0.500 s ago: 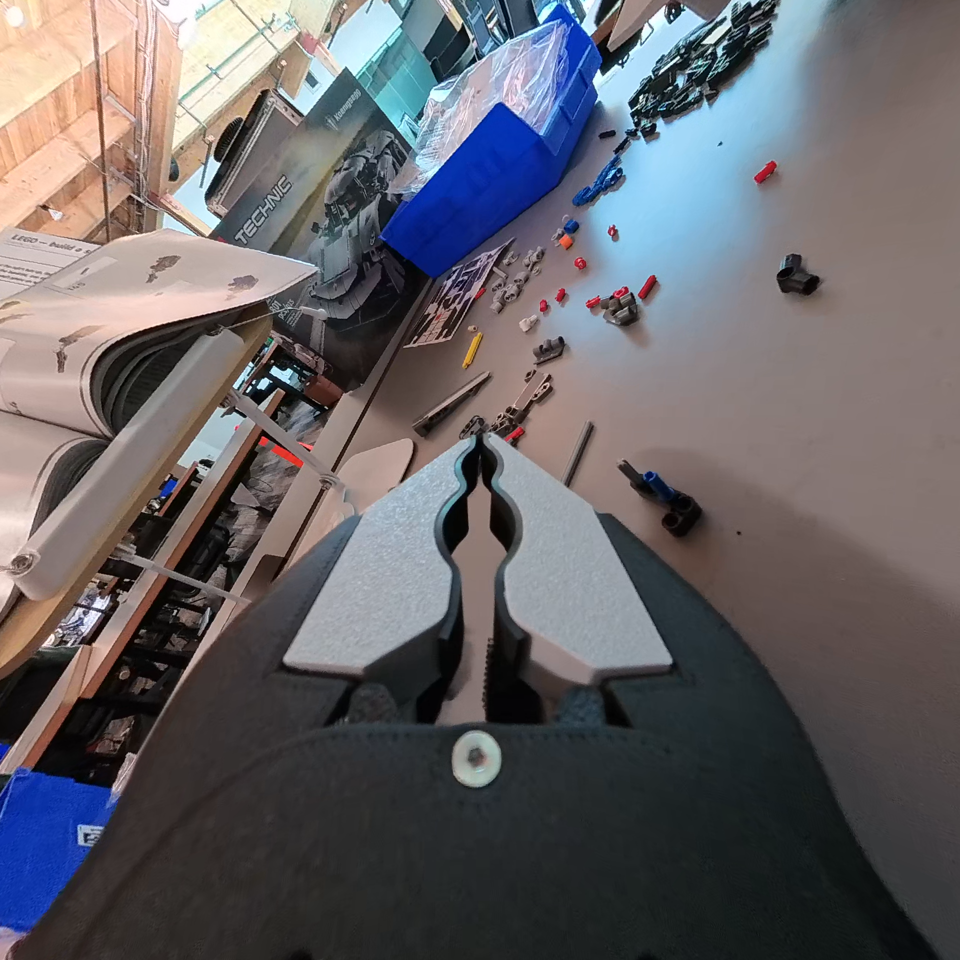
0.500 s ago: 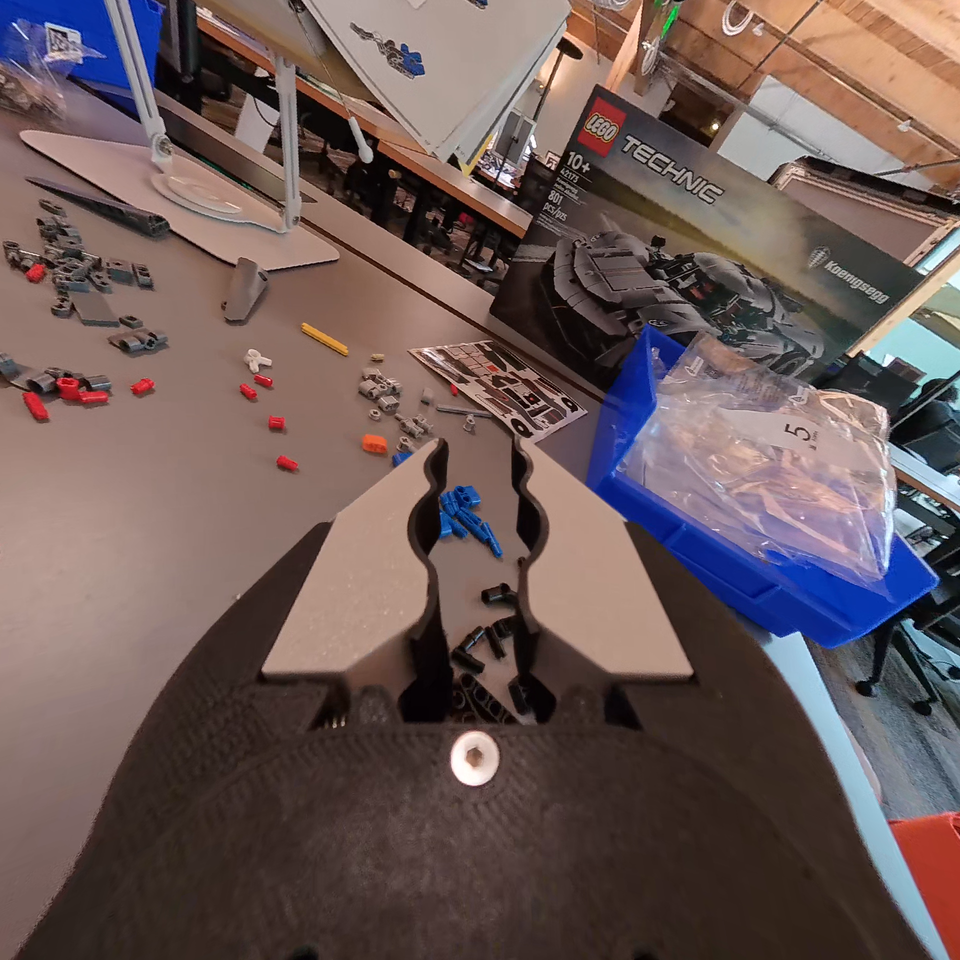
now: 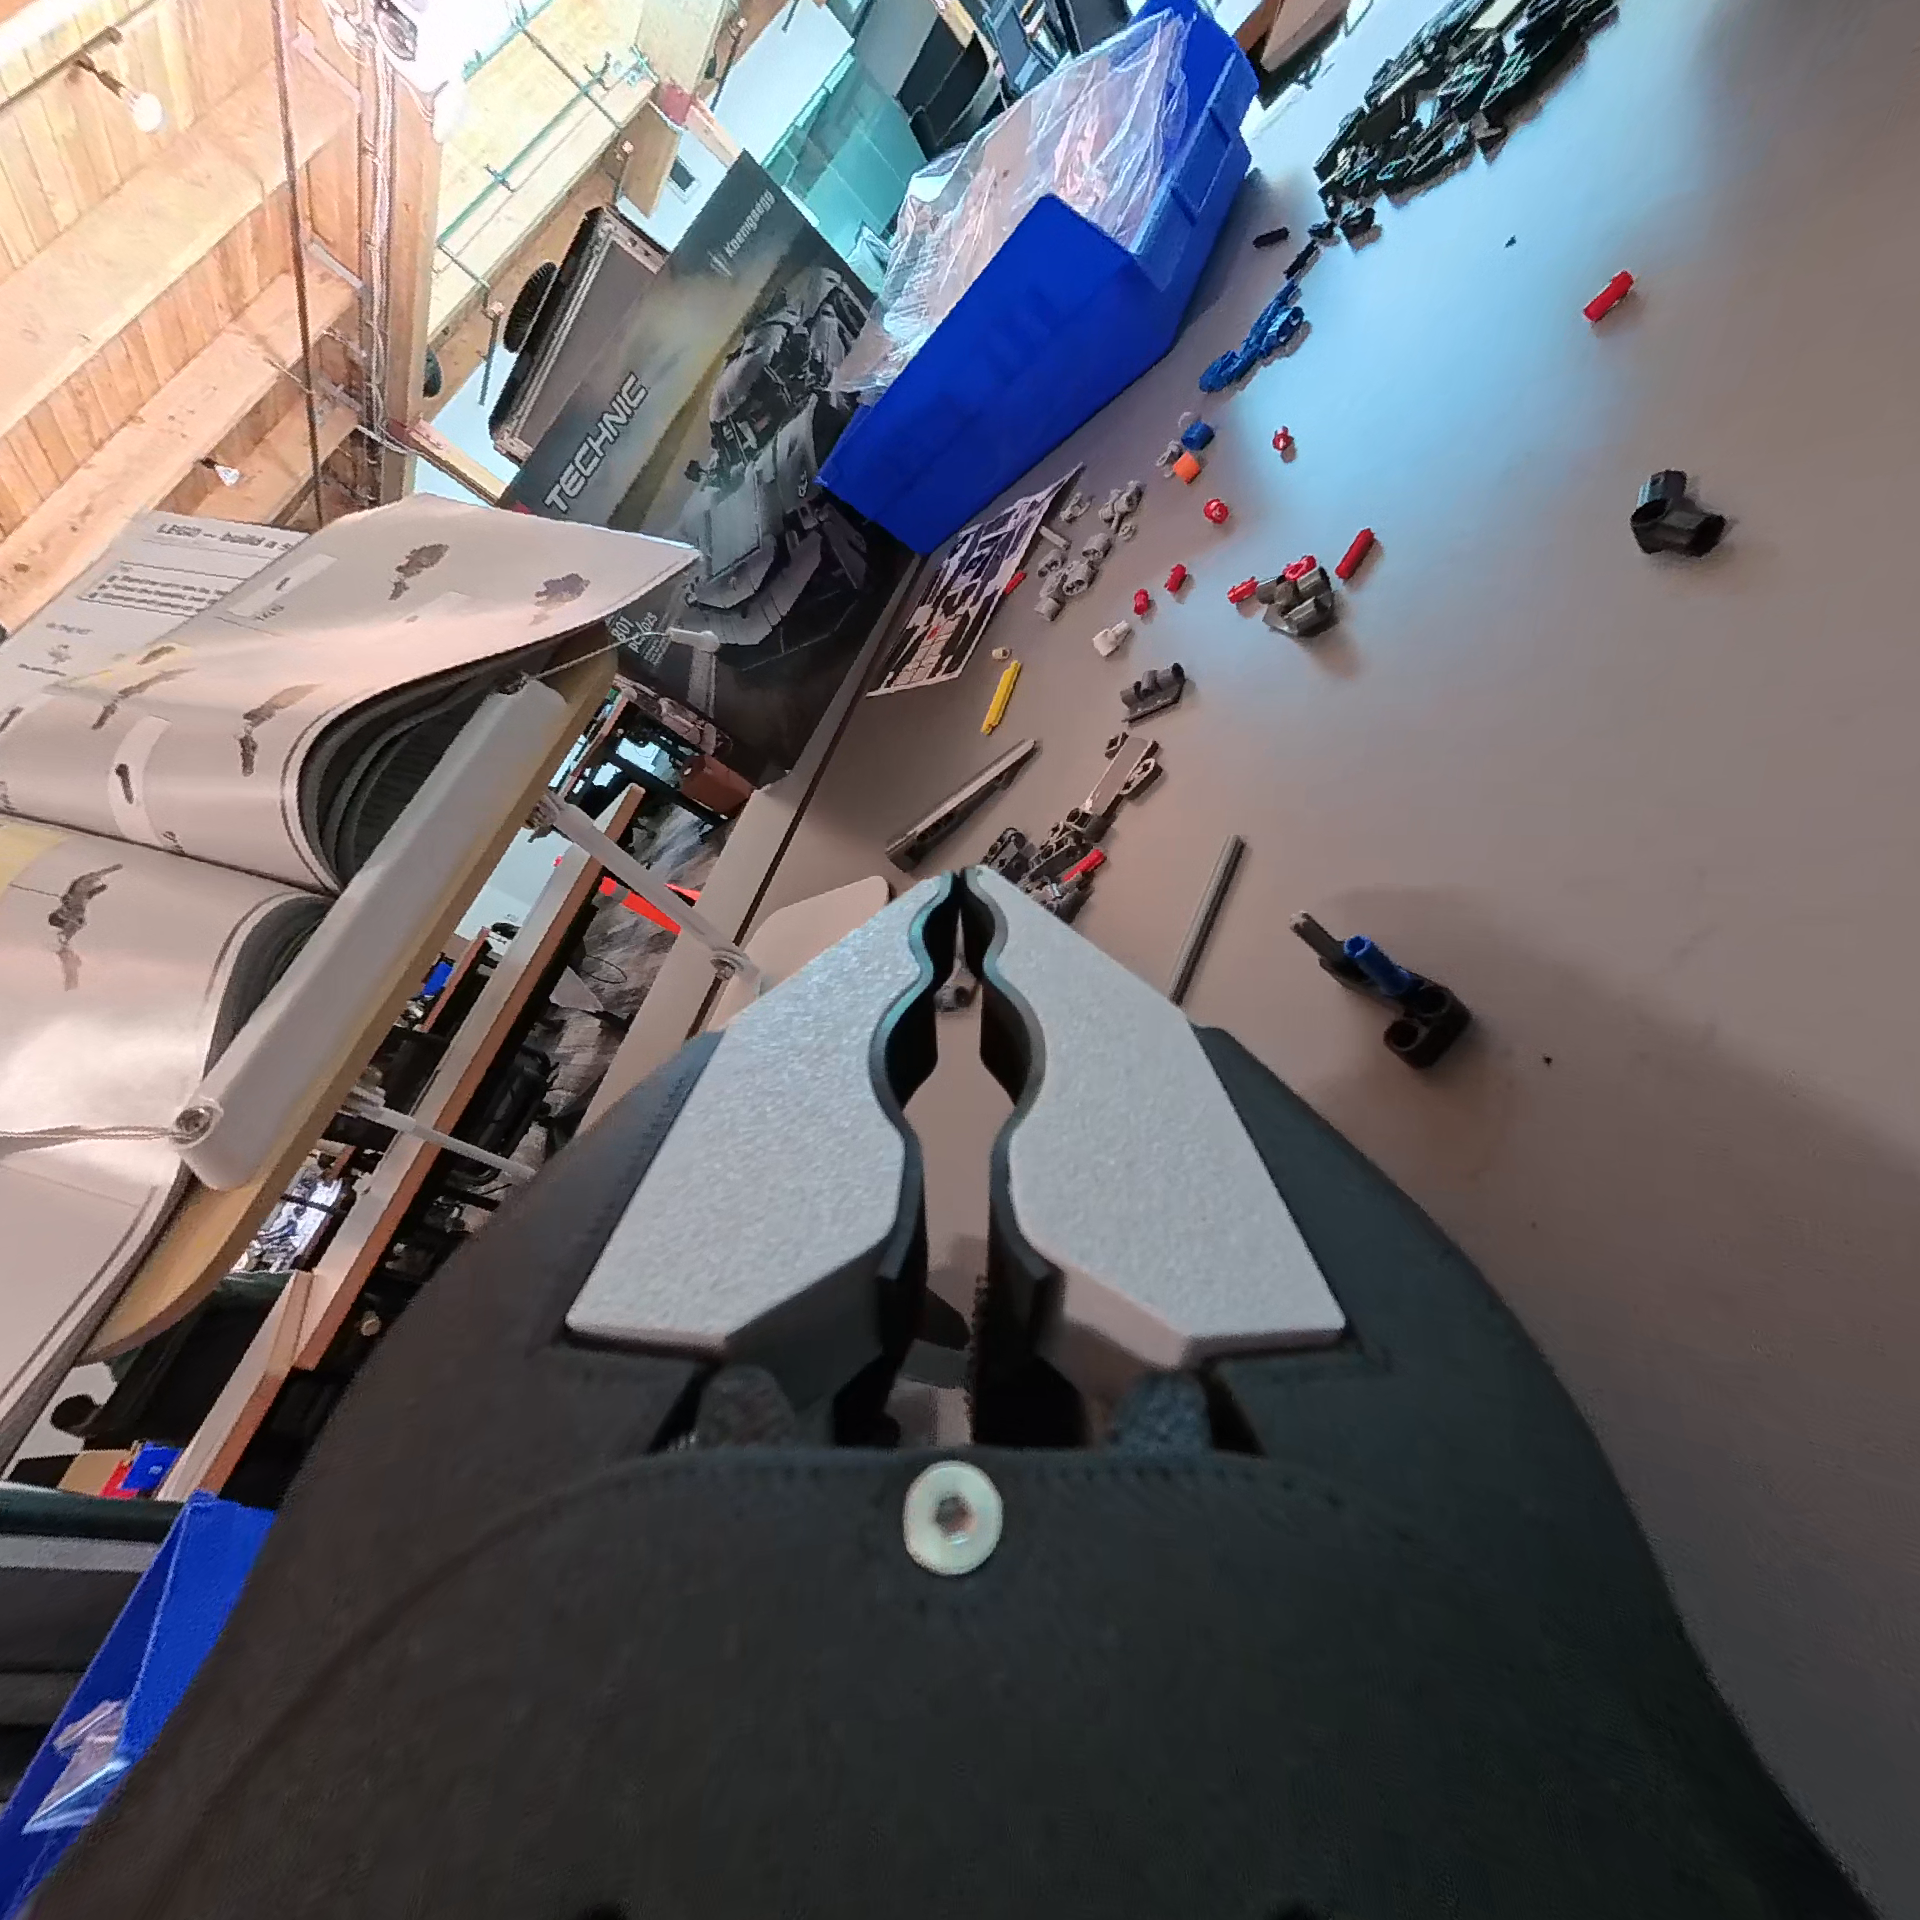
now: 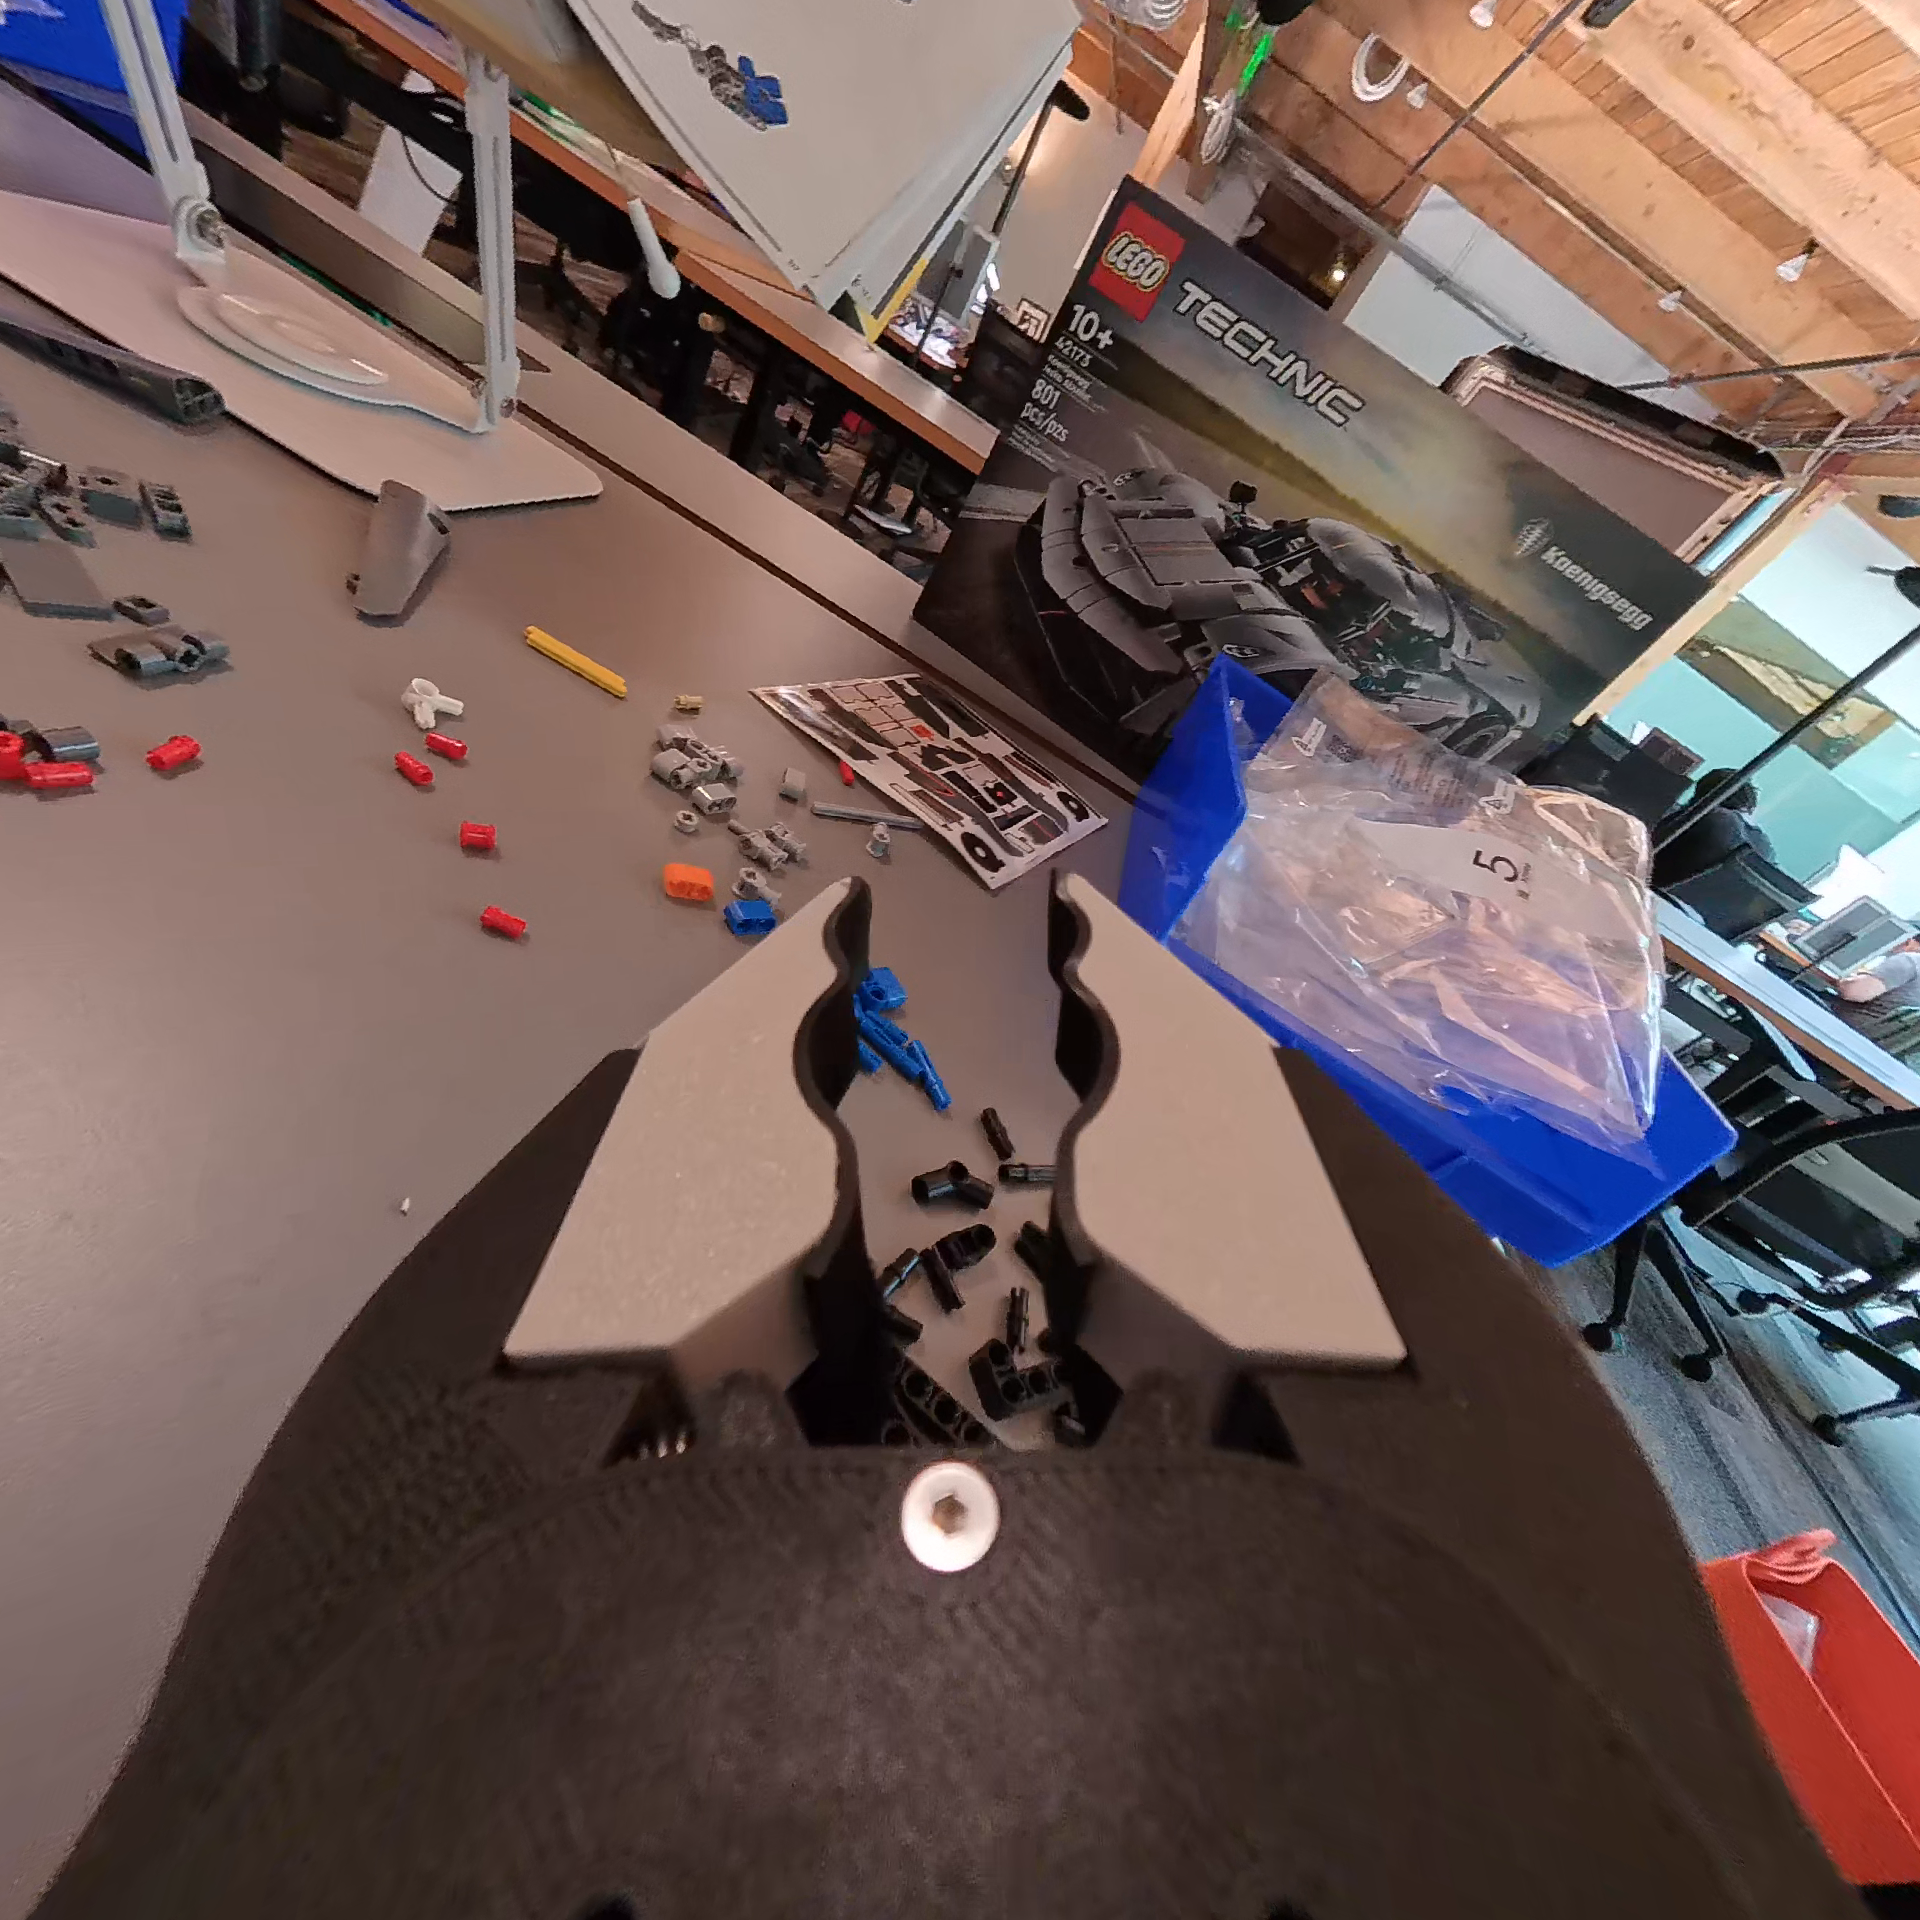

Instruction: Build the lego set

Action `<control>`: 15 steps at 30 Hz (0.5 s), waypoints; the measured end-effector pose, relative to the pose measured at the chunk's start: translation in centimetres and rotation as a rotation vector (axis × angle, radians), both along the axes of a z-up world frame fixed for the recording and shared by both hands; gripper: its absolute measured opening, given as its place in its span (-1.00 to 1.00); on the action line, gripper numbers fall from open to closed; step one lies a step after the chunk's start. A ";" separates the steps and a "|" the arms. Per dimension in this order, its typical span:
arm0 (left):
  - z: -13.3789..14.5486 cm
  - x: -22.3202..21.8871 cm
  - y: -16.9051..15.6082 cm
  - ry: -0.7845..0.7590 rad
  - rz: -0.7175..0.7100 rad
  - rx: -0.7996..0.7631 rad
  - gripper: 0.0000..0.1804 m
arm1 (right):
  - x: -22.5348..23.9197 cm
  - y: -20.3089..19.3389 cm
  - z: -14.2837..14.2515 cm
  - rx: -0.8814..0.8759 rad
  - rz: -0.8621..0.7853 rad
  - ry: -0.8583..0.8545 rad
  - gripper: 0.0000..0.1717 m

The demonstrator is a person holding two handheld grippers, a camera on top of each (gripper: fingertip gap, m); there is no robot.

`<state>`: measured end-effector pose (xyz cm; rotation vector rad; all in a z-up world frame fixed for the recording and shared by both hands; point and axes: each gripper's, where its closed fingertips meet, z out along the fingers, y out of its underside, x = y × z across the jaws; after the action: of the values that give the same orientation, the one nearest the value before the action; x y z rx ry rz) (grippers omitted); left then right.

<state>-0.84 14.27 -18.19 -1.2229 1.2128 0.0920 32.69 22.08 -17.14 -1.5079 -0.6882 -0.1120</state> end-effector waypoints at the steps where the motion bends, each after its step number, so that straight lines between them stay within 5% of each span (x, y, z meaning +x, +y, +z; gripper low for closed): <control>1: 0.1 0.0 0.0 0.002 0.002 0.005 -1.00 | 0.1 0.0 0.1 0.005 -0.005 0.003 -0.61; 15: 0.7 0.7 -0.9 0.091 -0.008 0.120 -1.00 | 0.4 0.5 -0.2 0.003 -0.044 -0.022 -0.50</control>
<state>-0.13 13.41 -17.45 -1.1195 1.2731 0.2138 33.12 22.58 -17.35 -1.5214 -0.6727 -0.1635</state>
